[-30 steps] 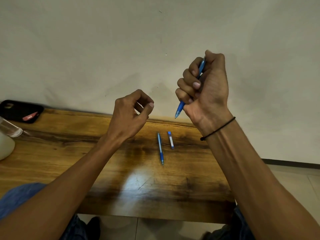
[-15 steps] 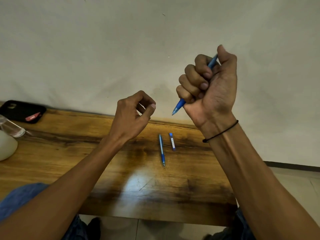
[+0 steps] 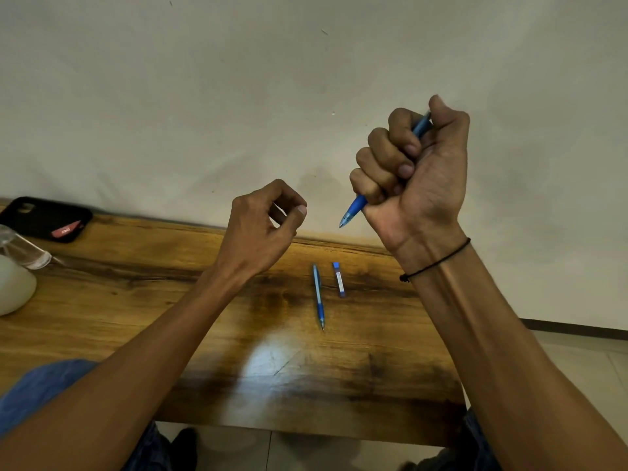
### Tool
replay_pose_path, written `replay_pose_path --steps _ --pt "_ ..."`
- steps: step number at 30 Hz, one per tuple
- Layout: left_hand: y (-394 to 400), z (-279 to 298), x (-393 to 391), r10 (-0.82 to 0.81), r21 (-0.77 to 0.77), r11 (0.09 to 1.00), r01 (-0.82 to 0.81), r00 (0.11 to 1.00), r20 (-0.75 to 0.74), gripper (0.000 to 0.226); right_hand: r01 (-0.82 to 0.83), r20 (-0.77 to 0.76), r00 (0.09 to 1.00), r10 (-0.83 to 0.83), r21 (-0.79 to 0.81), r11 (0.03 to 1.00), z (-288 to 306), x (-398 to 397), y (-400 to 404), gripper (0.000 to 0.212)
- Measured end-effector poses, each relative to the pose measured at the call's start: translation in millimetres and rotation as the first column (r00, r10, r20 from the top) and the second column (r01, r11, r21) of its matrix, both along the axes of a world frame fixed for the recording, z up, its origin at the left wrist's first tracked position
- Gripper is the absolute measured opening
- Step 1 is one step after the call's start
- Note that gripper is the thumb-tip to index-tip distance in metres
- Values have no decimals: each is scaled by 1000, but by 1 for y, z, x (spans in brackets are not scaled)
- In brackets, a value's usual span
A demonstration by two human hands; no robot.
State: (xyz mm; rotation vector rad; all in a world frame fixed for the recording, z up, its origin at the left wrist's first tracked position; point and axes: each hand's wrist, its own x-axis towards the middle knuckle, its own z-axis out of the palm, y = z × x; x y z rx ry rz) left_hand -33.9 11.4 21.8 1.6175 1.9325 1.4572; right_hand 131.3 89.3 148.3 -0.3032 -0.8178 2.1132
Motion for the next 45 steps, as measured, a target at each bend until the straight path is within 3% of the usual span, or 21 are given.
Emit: replay_pose_path --steps 45 --pt "0 -1 1 -3 -3 1000 3 1000 1 4 45 38 998 -43 -46 998 -3 0 4 58"
